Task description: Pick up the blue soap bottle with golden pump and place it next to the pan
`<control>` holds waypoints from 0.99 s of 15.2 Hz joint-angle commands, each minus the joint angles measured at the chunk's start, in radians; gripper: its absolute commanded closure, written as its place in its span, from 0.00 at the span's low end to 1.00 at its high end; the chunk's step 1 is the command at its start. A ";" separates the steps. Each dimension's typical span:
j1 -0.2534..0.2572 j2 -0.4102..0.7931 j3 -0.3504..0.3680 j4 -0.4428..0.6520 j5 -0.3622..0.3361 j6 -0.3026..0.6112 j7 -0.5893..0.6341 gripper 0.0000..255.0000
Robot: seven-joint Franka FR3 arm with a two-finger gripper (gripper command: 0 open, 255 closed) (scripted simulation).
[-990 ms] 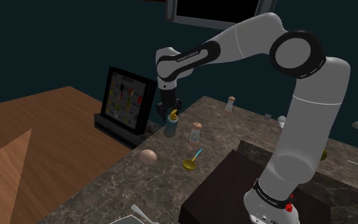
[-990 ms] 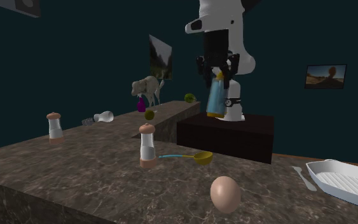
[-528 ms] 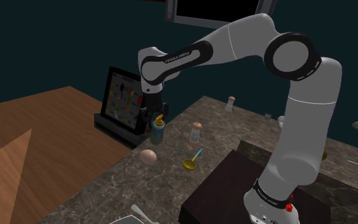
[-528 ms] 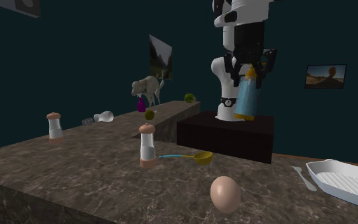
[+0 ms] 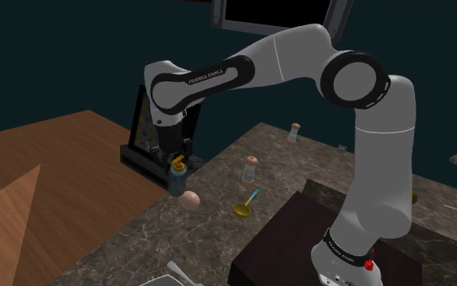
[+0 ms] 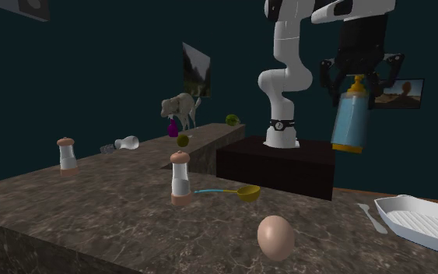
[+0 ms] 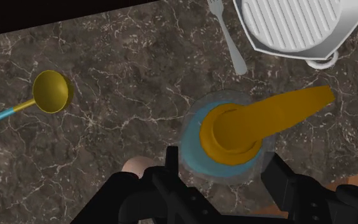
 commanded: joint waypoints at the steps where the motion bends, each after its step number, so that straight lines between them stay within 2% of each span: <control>1: 0.033 0.044 0.012 0.063 -0.005 -0.017 0.045 1.00; 3: 0.065 0.089 0.022 0.130 -0.012 -0.036 0.085 1.00; 15: 0.069 0.149 0.014 0.056 -0.024 0.097 0.081 1.00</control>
